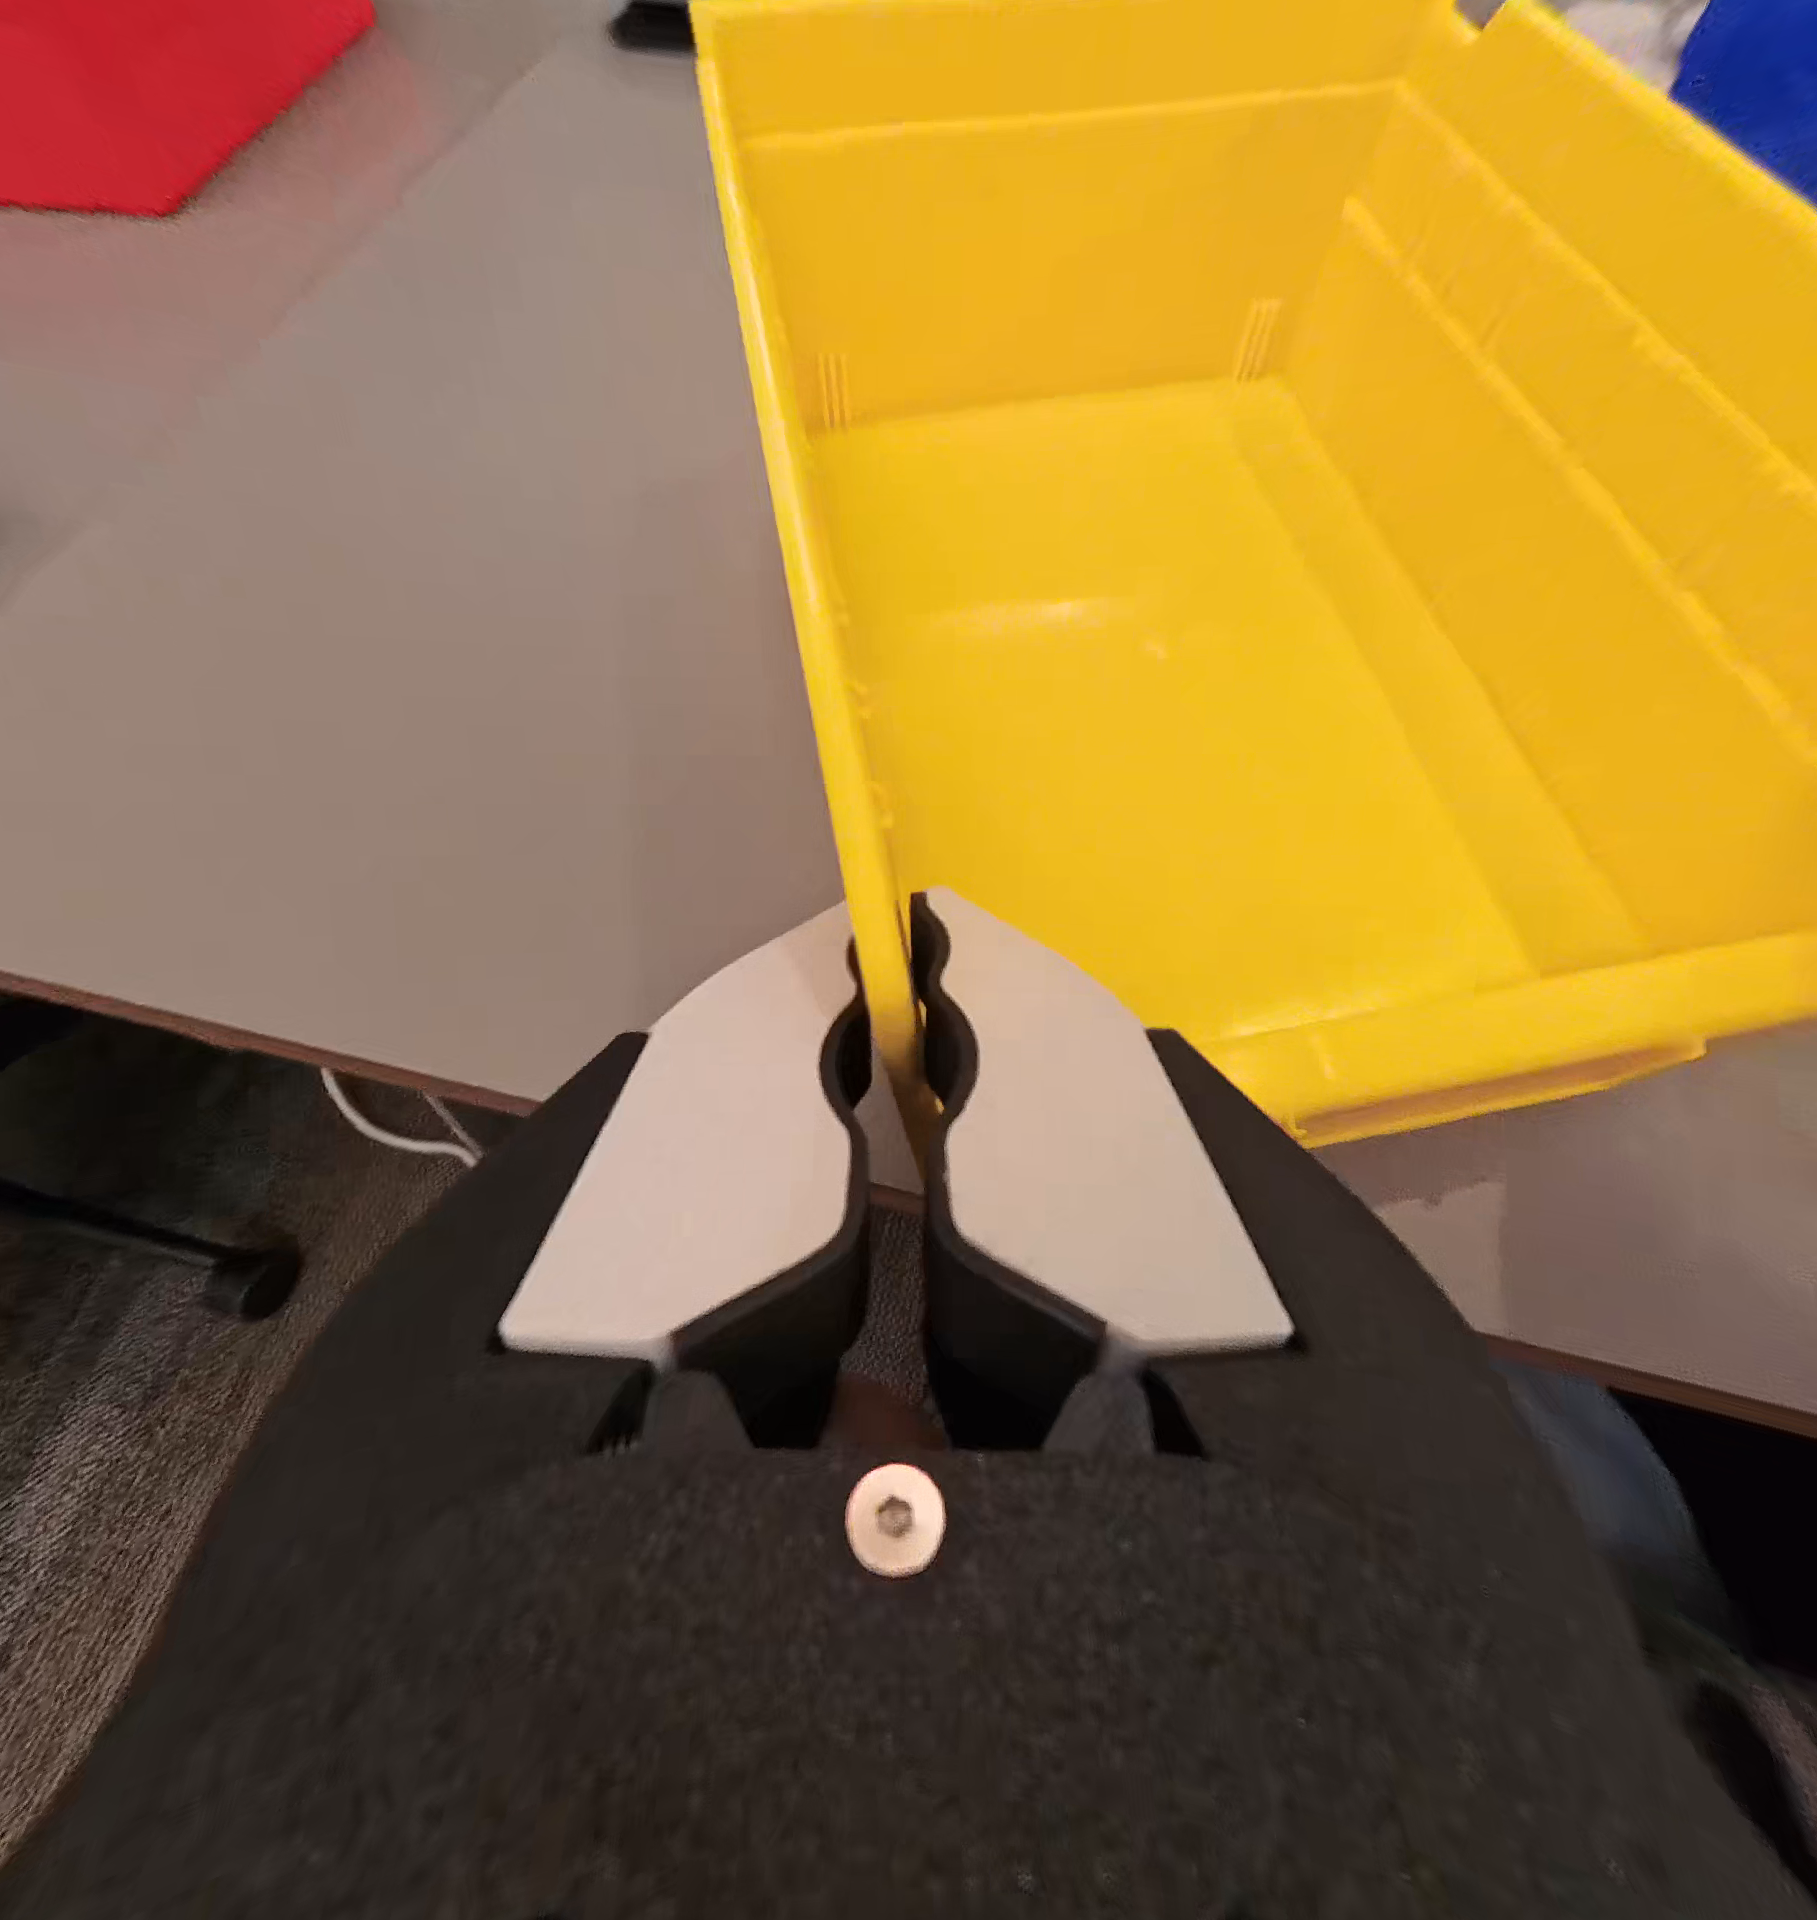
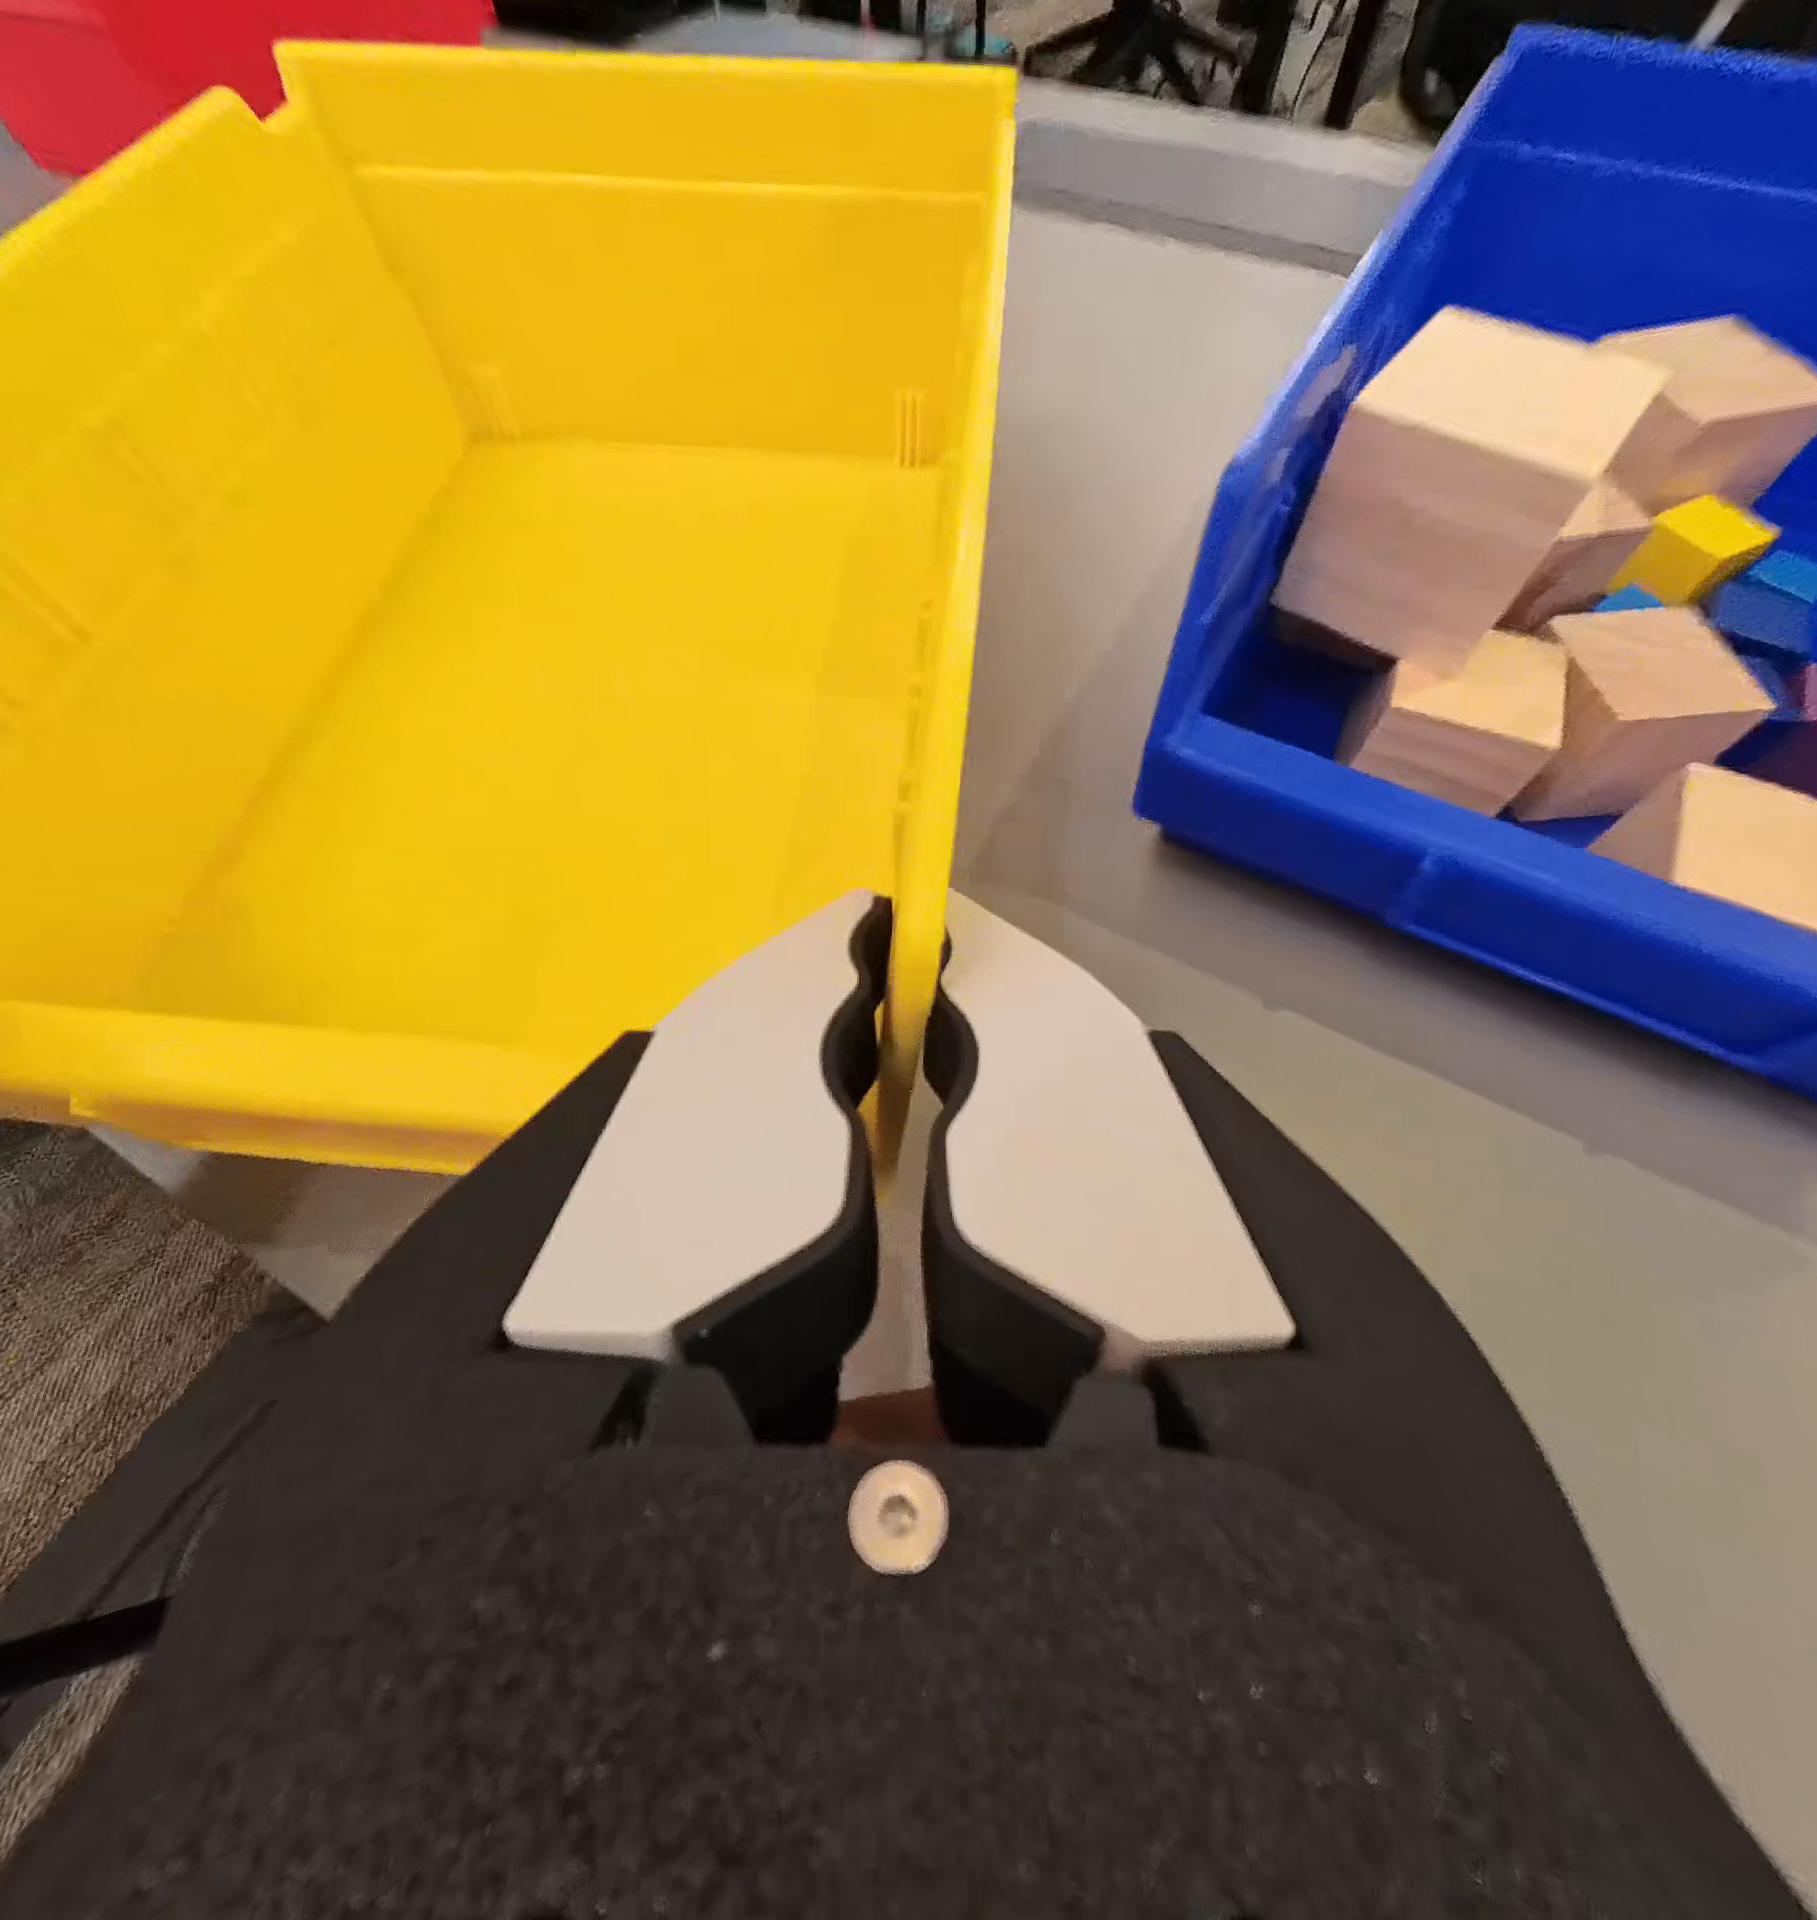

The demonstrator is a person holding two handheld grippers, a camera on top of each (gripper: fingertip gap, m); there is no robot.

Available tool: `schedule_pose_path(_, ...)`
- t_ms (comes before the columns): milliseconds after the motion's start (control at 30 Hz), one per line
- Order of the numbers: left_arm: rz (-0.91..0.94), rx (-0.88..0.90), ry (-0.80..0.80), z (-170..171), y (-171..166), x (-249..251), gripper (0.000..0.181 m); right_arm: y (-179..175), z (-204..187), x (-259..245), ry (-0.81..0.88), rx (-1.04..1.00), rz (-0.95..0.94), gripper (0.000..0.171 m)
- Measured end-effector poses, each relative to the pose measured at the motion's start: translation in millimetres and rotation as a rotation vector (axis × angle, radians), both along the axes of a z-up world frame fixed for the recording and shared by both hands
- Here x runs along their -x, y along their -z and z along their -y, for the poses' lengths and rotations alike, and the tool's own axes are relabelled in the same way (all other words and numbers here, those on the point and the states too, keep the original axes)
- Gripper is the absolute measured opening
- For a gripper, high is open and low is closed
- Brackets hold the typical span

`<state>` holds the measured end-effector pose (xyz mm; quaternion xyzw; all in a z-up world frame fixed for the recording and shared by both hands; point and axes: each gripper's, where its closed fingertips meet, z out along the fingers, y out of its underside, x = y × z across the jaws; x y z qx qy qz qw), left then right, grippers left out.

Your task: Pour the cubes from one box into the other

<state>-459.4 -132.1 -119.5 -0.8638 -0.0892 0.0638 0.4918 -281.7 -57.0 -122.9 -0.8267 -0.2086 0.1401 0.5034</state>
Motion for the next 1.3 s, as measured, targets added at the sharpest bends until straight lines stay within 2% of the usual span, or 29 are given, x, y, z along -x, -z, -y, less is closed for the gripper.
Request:
schedule_pose_path(100,-0.047,-0.115,-0.001,-6,-36,-18,0.003,-41,-4,-20,0.049,-0.135,-0.029,0.003)
schedule_pose_path(233,-0.094,-0.298,0.09,-38,-119,-78,0.003,-126,-18,-88,0.166,-0.302,-0.108,0.003)
schedule_pose_path(367,-0.06,-0.388,0.255,-87,-180,-183,0.003,-192,-35,-200,0.328,-0.394,-0.092,0.002)
schedule_pose_path(467,-0.049,-0.392,0.325,-121,-190,-277,0.003,-211,-56,-294,0.416,-0.399,-0.068,0.003)
schedule_pose_path(567,-0.044,-0.353,0.392,-148,-169,-370,0.004,-192,-77,-387,0.476,-0.344,-0.077,0.003)
schedule_pose_path(733,-0.059,-0.193,0.482,-175,-88,-492,0.004,-93,-90,-508,0.528,-0.182,-0.062,0.002)
schedule_pose_path(833,-0.061,-0.112,0.483,-185,-46,-529,0.004,-45,-101,-544,0.526,-0.098,-0.082,0.002)
schedule_pose_path(1000,0.04,0.039,0.542,-189,13,-559,0.008,7,-109,-573,0.519,0.051,0.0,0.003)
schedule_pose_path(1133,0.085,-0.007,0.567,-188,13,-562,0.015,7,-115,-569,0.522,0.032,-0.203,0.007)
schedule_pose_path(1200,0.096,-0.004,0.596,-182,8,-561,0.018,-1,-111,-570,0.531,0.027,-0.22,0.012)
schedule_pose_path(1300,0.149,-0.073,0.644,-164,-20,-542,0.026,-36,-101,-577,0.587,-0.096,-0.166,0.015)
